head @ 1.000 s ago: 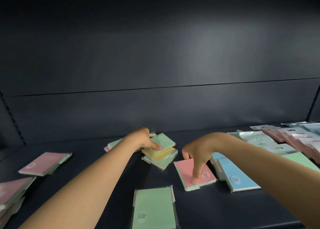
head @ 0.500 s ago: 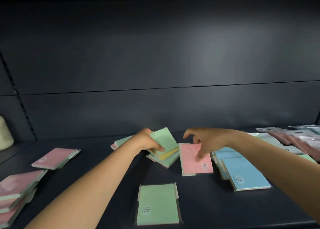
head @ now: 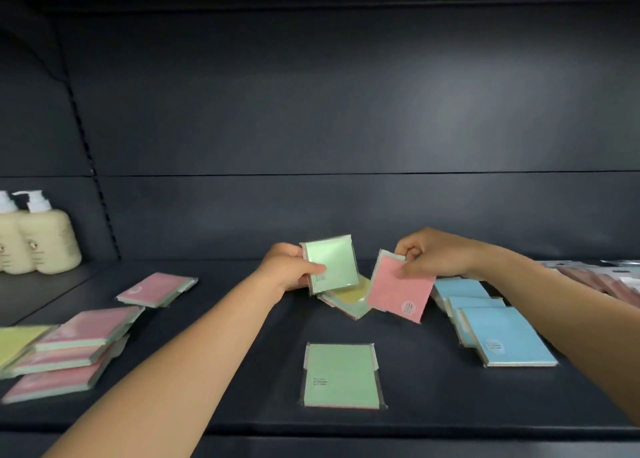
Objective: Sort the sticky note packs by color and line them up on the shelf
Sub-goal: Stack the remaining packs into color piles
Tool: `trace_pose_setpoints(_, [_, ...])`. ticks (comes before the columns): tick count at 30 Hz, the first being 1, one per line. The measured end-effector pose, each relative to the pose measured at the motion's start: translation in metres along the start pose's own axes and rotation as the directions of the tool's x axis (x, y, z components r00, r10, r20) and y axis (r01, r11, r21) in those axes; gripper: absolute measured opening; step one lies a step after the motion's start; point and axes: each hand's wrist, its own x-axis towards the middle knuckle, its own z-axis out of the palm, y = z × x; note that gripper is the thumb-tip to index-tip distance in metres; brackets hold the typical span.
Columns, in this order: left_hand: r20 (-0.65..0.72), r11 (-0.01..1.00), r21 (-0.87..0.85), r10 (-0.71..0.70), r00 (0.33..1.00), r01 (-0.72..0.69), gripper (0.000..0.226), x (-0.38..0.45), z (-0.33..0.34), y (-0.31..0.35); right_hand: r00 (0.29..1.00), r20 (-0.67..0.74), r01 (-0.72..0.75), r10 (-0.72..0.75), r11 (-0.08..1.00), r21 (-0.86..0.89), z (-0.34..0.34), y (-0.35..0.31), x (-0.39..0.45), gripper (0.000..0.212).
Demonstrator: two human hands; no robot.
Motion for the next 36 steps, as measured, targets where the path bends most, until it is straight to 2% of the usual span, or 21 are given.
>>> trace_pose_setpoints(5, [-0.067, 0.998, -0.051, 0.036, 0.997, -0.040, 0.026, -0.026, -0.064, 0.007, 0.992, -0.127, -0.013, 0.027, 0.993, 0.115, 0.010, -0.036, 0.012, 0.007])
trace_pose_setpoints(9, [-0.133, 0.992, -0.116, 0.035, 0.991, -0.051, 0.025, -0.047, -0.136, 0.006, 0.993, -0.117, -0.003, 0.026, 0.982, 0.190, 0.028, -0.085, 0.023, 0.007])
trace_pose_setpoints(12, [-0.191, 0.974, -0.208, 0.052, 0.980, -0.092, 0.015, -0.066, -0.194, -0.001, 0.998, -0.063, 0.009, 0.014, 0.934, 0.358, 0.057, -0.131, 0.032, 0.005])
trace_pose_setpoints(14, [-0.217, 0.962, -0.248, 0.061, 0.974, -0.115, 0.012, -0.079, -0.230, -0.006, 1.000, -0.017, -0.004, 0.014, 0.874, 0.485, 0.082, -0.164, 0.035, 0.003])
trace_pose_setpoints(16, [-0.237, 0.950, -0.283, 0.062, 0.970, -0.129, 0.010, -0.089, -0.264, -0.012, 1.000, 0.001, -0.022, 0.027, 0.802, 0.597, 0.110, -0.198, 0.039, 0.010])
trace_pose_setpoints(19, [-0.269, 0.930, -0.339, 0.050, 0.962, -0.143, 0.011, -0.101, -0.310, -0.022, 0.997, 0.040, -0.070, 0.061, 0.636, 0.769, 0.154, -0.244, 0.048, 0.007])
trace_pose_setpoints(23, [-0.253, 0.918, -0.376, 0.033, 0.967, -0.130, 0.008, -0.112, -0.356, -0.036, 0.992, 0.076, -0.115, 0.105, 0.452, 0.885, 0.211, -0.285, 0.063, 0.016])
trace_pose_setpoints(26, [-0.210, 0.921, -0.376, 0.022, 0.977, -0.102, 0.007, -0.116, -0.379, -0.049, 0.981, 0.065, -0.135, 0.181, 0.406, 0.904, 0.243, -0.299, 0.069, 0.008])
trace_pose_setpoints(28, [-0.180, 0.925, -0.374, 0.005, 0.984, -0.073, 0.007, -0.117, -0.389, -0.056, 0.971, 0.033, -0.136, 0.237, 0.432, 0.891, 0.256, -0.302, 0.071, 0.006])
trace_pose_setpoints(32, [-0.110, 0.933, -0.358, -0.013, 0.994, -0.028, 0.014, -0.116, -0.397, -0.067, 0.931, -0.067, -0.167, 0.359, 0.581, 0.796, 0.263, -0.303, 0.069, 0.015])
trace_pose_setpoints(35, [-0.065, 0.934, -0.358, -0.014, 0.998, -0.010, 0.015, -0.114, -0.393, -0.069, 0.926, -0.084, -0.196, 0.369, 0.657, 0.728, 0.264, -0.304, 0.062, 0.012])
trace_pose_setpoints(36, [-0.052, 0.932, -0.362, -0.015, 0.999, -0.005, 0.015, -0.114, -0.390, -0.069, 0.928, -0.111, -0.186, 0.356, 0.699, 0.691, 0.264, -0.305, 0.060, 0.018])
